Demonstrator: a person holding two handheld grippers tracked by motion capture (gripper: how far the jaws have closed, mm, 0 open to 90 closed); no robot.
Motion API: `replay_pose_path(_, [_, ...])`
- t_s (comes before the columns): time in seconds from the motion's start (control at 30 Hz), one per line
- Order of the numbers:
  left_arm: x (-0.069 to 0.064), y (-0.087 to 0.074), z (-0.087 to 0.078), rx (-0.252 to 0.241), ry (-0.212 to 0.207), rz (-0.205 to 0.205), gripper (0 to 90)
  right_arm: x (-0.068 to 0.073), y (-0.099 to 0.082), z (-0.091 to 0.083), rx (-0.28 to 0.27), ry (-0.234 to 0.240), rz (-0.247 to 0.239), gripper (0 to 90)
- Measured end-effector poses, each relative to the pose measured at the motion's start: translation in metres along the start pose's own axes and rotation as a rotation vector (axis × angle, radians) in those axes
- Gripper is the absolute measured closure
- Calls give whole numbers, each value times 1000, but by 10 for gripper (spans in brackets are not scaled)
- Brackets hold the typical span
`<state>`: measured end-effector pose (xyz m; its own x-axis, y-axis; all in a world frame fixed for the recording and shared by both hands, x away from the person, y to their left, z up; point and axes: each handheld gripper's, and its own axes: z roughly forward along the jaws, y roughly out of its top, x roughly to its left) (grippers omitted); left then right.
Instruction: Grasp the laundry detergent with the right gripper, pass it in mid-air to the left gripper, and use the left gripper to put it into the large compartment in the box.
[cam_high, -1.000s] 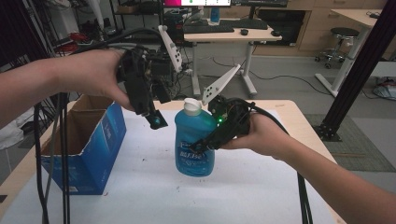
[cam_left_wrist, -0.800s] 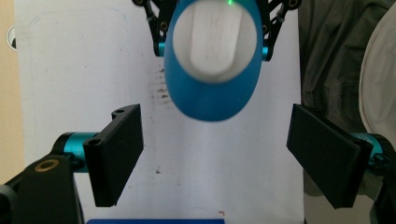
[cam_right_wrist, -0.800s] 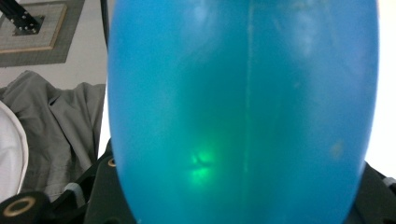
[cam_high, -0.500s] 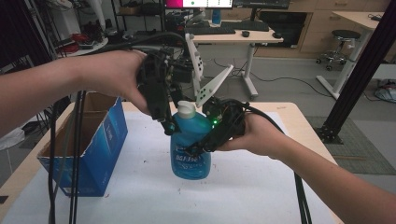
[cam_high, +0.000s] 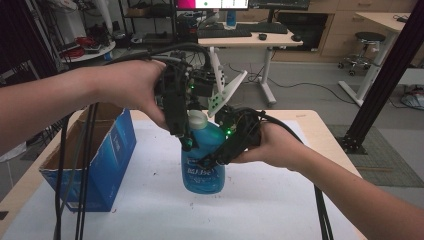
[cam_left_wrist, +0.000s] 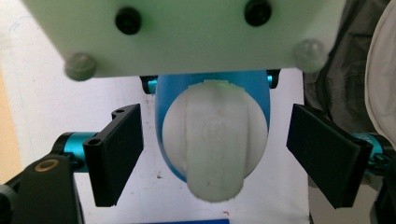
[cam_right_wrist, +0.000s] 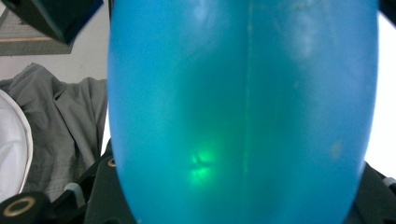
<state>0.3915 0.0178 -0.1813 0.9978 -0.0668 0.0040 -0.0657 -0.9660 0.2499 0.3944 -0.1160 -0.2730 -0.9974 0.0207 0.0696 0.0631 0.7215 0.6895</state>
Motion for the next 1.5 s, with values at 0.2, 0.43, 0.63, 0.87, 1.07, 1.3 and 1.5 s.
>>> replay_pose_path(0.2, [-2,2,4,3,-7,-2,190,-1,1,-2,-11,-11,-13,455])
replay_pose_path(0.43, [-2,2,6,8,-4,-8,190,-1,1,-4,-16,-13,-14,456])
replay_pose_path(0.63, [-2,2,9,4,2,-13,193,-2,0,-5,-17,-16,-9,455])
replay_pose_path(0.87, [-2,3,8,1,6,-14,214,-3,0,-5,-23,-26,-20,456])
replay_pose_path(1.07, [-2,3,9,1,12,-21,235,-1,0,-5,-17,-11,-2,456])
replay_pose_path(1.3, [-1,2,8,4,13,-24,258,-1,0,-5,-17,-18,-3,455])
replay_pose_path(1.5, [-1,2,8,4,17,-27,272,-1,0,-4,-15,-25,-10,455])
